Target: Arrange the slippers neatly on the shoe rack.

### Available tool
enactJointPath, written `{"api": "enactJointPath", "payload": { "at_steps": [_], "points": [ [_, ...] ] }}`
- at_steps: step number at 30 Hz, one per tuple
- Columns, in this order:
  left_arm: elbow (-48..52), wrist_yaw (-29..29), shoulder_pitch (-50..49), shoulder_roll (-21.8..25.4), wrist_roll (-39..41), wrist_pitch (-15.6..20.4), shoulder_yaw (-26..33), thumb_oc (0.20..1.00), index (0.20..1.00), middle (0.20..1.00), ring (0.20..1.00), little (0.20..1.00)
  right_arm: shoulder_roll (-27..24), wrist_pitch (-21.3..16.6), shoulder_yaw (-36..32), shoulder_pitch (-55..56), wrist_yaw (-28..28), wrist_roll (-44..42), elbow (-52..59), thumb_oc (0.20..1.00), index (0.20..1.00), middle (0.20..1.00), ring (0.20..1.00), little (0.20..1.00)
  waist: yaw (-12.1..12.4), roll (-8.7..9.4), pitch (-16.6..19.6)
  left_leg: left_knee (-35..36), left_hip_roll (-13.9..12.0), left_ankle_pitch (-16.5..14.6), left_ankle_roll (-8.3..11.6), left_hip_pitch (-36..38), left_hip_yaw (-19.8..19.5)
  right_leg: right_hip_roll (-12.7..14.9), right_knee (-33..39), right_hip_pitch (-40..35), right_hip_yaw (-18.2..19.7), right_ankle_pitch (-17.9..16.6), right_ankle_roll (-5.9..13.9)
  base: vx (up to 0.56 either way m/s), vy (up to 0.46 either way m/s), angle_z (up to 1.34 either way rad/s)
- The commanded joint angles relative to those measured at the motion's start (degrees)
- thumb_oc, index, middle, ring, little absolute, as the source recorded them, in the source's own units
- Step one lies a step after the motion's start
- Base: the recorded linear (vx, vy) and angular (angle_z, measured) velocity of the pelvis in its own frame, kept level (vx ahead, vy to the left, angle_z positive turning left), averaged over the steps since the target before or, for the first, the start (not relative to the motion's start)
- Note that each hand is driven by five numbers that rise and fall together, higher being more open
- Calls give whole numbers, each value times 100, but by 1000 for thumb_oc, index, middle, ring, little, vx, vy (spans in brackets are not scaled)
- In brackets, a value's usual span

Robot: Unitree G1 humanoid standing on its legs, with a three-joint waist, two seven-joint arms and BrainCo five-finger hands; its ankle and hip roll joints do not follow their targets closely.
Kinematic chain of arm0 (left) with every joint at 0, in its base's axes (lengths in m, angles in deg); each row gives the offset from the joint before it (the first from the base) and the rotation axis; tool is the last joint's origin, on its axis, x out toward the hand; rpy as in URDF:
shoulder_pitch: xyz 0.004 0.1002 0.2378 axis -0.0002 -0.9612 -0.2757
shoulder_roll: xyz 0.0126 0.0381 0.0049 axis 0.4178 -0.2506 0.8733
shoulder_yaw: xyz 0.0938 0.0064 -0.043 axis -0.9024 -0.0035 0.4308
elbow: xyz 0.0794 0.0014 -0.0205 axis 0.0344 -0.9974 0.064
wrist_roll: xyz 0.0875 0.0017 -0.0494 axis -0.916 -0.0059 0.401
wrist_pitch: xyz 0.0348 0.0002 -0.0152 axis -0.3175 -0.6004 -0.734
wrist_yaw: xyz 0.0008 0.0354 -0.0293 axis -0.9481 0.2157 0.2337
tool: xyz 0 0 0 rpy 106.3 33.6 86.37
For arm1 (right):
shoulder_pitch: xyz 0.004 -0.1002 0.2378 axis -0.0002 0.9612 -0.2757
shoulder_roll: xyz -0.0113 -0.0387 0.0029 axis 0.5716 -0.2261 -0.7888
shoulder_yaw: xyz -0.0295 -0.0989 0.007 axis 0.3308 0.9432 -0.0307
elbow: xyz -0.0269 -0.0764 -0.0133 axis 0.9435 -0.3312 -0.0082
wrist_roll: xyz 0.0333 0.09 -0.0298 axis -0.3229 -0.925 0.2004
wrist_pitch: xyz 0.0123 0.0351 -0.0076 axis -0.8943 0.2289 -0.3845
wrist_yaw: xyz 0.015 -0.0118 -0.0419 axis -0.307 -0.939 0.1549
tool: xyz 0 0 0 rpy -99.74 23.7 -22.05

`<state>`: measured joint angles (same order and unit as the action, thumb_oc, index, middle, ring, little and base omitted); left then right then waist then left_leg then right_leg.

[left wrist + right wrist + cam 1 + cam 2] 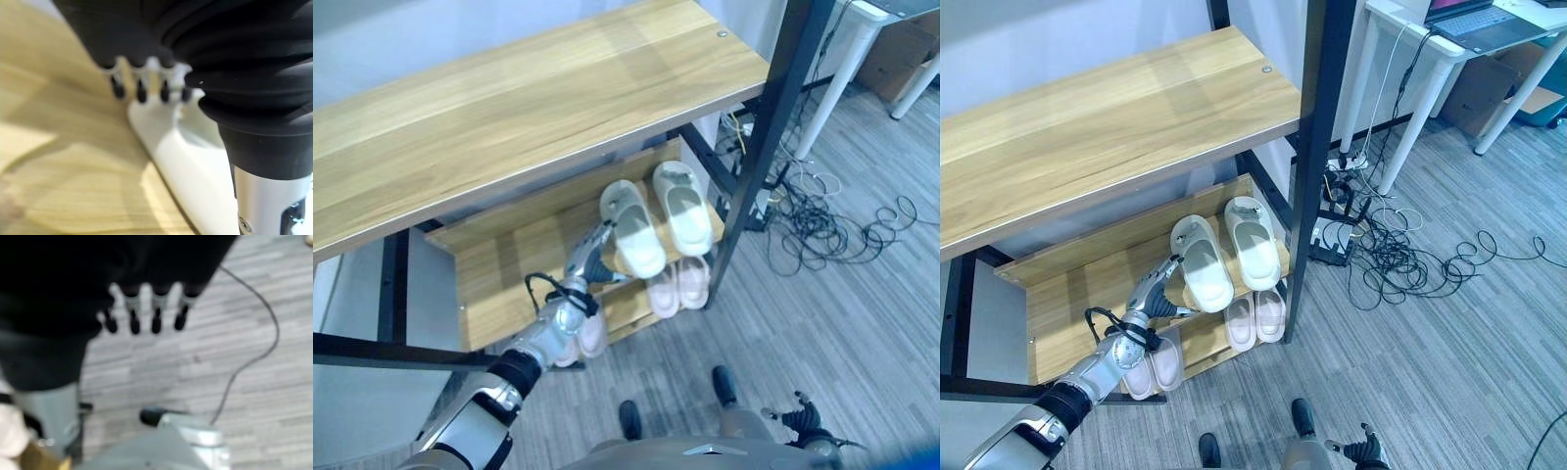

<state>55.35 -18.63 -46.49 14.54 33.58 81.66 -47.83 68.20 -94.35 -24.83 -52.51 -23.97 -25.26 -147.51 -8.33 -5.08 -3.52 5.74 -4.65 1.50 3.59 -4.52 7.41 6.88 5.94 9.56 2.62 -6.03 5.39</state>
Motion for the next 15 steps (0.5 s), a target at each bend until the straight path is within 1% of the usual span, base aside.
{"api": "enactJointPath", "payload": {
  "at_steps": [1, 15],
  "points": [
    [-535, -7, 1059, -296, -136, 62, 0, 1000, 1000, 1000, 1000, 1000, -263, -18, -25, -218, 55, -34, -219, 1000, 1000, 1000, 1000, 1000, -80, -329, -89, -74, -106, 45, 184, -205, -219, -218, -94, -111, -157, 504, 206, 0, 0, 0],
    [-704, -87, 1382, -524, -200, -20, -158, 1000, 1000, 1000, 1000, 1000, -303, -23, 7, -344, 92, -78, -253, 1000, 1000, 1000, 1000, 1000, -131, -316, -132, -74, -136, 49, 174, -272, -176, -242, -100, -6, -75, 466, 197, 2, -4, -2]
  ]
}}
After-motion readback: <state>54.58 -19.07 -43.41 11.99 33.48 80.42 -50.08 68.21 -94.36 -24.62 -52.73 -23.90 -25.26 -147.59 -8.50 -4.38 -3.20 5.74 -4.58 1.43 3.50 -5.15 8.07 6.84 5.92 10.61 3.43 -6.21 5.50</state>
